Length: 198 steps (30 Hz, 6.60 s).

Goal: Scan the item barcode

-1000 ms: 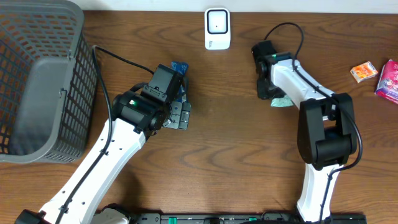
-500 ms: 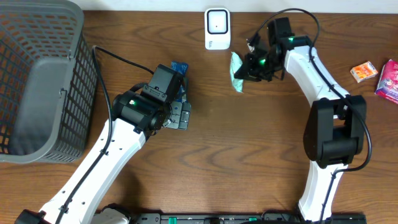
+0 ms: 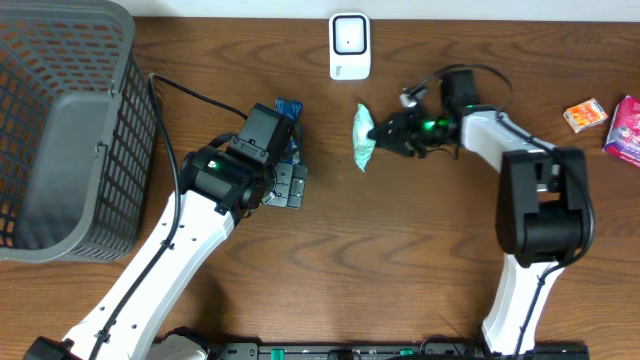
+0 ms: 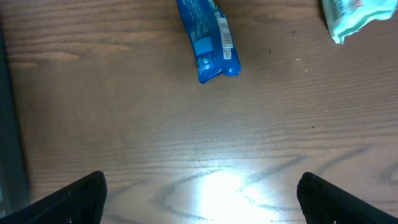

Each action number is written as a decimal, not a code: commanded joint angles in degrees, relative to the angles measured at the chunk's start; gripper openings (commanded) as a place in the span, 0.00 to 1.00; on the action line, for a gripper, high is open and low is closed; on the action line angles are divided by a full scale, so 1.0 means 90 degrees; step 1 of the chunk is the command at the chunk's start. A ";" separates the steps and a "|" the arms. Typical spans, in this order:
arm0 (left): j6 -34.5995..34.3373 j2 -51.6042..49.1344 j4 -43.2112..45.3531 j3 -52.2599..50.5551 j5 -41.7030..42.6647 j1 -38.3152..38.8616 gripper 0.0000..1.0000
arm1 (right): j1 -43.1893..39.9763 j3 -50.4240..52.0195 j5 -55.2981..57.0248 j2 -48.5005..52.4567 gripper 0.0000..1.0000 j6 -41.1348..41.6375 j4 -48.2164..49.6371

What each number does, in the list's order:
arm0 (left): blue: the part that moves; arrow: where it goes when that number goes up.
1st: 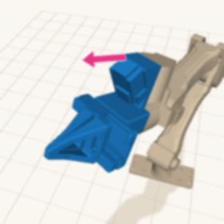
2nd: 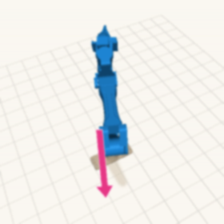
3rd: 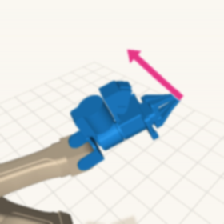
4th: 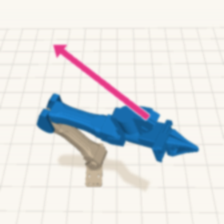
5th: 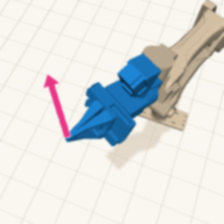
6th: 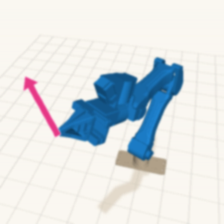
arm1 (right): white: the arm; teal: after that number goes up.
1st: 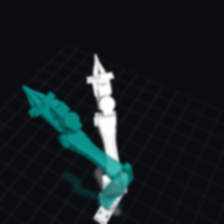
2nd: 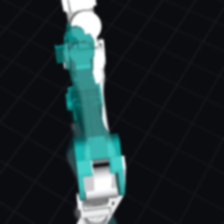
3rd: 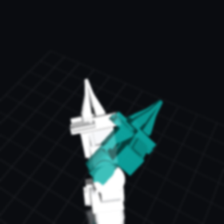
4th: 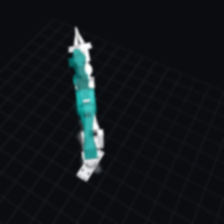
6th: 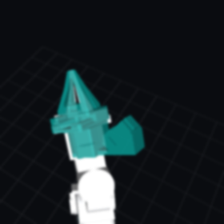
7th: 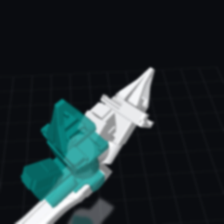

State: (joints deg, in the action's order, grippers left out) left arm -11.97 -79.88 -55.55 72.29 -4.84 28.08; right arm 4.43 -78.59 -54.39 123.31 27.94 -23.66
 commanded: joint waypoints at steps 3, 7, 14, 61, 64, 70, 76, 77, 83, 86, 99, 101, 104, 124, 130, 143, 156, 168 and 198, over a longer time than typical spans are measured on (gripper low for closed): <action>0.0012 -0.0019 -0.0012 -0.0005 -0.0034 -0.0015 0.98 | -0.0882 -0.0010 0.0554 0.0012 0.43 -0.0282 -0.0459; 0.0012 -0.0019 -0.0012 -0.0005 -0.0034 -0.0015 0.98 | -0.1171 -0.0063 0.0884 -0.0070 0.39 -0.0563 -0.0988; 0.0012 -0.0019 -0.0012 -0.0005 -0.0034 -0.0015 0.98 | -0.0962 -0.0114 0.1241 -0.0724 0.42 -0.1154 -0.1331; 0.0012 -0.0019 -0.0012 -0.0005 -0.0034 -0.0015 0.98 | 0.0418 -0.1214 -0.0236 0.0330 0.01 0.1722 0.1790; 0.0012 -0.0019 -0.0012 -0.0005 -0.0034 -0.0015 0.98 | 0.0418 -0.1353 -0.0185 0.0330 0.01 0.1596 0.1649; 0.0012 -0.0019 -0.0015 -0.0005 -0.0034 -0.0015 0.98 | 0.0549 -0.1350 0.1426 0.0330 0.68 0.0447 0.0204; 0.0012 -0.0019 -0.0012 -0.0005 -0.0034 -0.0015 0.98 | 0.0954 -0.1343 0.2050 0.0333 0.86 -0.0879 -0.0163; 0.0012 -0.0019 -0.0012 -0.0005 -0.0034 -0.0015 0.98 | 0.1039 -0.1343 0.2157 0.0338 0.87 -0.0952 -0.0158; 0.0012 -0.0019 -0.0012 -0.0005 -0.0034 -0.0015 0.98 | 0.1513 -0.1338 0.3565 0.0401 0.86 -0.0996 -0.0262; 0.0012 -0.0019 -0.0012 -0.0005 -0.0034 -0.0015 0.98 | 0.1593 -0.1338 0.3679 0.0440 0.76 -0.1047 -0.0437; 0.0012 -0.0019 -0.0012 -0.0005 -0.0034 -0.0015 0.98 | 0.1603 -0.1382 0.3050 0.0753 0.01 -0.1297 -0.0848; 0.0012 -0.0019 -0.0012 -0.0005 -0.0034 -0.0015 0.98 | 0.1588 -0.1452 0.2939 0.0682 0.01 -0.1292 -0.0891; 0.0012 -0.0019 -0.0015 -0.0005 -0.0034 -0.0015 0.98 | 0.1537 -0.1627 0.2934 0.0437 0.01 -0.1171 -0.0928; 0.0012 -0.0019 -0.0012 -0.0005 -0.0034 -0.0015 0.98 | 0.1416 -0.2888 0.4918 0.0168 0.01 0.0721 0.1455; 0.0012 -0.0019 -0.0012 -0.0005 -0.0034 -0.0015 0.98 | 0.1428 -0.2888 0.4590 0.0690 0.01 0.1418 0.2259; 0.0012 -0.0019 -0.0012 -0.0005 -0.0034 -0.0015 0.98 | 0.0607 -0.2895 0.4248 0.0010 0.01 0.1105 0.1766; 0.0012 -0.0019 -0.0015 -0.0005 -0.0034 -0.0015 0.98 | -0.1909 -0.2890 0.4816 -0.0665 0.01 -0.1061 -0.1639; 0.0012 -0.0019 -0.0012 -0.0005 -0.0034 -0.0015 0.98 | -0.3344 -0.2715 0.7509 -0.0663 0.31 -0.2375 -0.2538; 0.0012 -0.0019 -0.0012 -0.0005 -0.0034 -0.0015 0.98 | -0.0539 -0.0746 0.2667 -0.0639 0.75 -0.1268 -0.0991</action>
State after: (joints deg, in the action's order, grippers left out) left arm -11.97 -79.88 -55.53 72.29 -4.84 28.08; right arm -5.85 -87.96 -27.70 117.91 9.56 -35.51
